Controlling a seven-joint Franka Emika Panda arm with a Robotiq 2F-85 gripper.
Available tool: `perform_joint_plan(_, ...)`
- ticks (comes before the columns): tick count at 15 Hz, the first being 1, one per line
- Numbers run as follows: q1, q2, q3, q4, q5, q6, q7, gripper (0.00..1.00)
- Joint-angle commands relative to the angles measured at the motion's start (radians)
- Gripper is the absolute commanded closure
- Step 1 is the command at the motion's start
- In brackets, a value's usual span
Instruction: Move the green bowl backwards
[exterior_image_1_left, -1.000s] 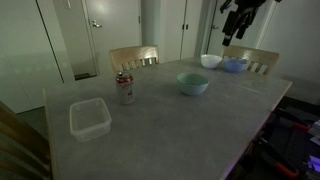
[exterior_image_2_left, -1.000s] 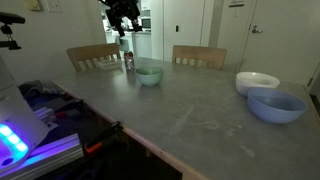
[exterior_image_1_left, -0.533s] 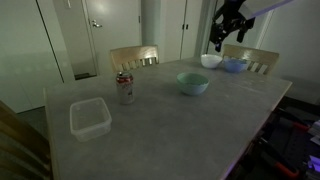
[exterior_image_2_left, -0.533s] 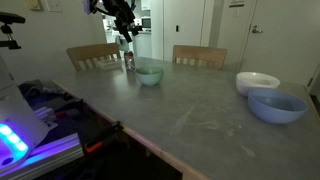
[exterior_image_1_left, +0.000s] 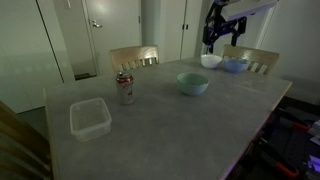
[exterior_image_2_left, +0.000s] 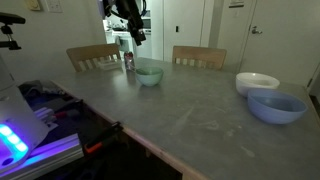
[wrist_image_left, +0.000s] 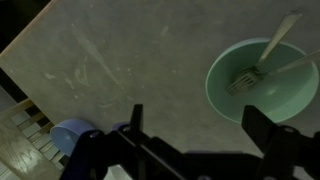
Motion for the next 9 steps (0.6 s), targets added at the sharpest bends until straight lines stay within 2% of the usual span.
perform_joint_plan(1, 0.058, 0.025, -0.068, -0.004, 0.011, 0.07, -0.009, 0.0)
perform_joint_plan(5, 0.081, 0.068, -0.128, 0.008, 0.087, 0.17, -0.039, 0.0)
perform_joint_plan(9, 0.082, 0.13, -0.162, 0.009, 0.147, 0.219, -0.029, 0.0)
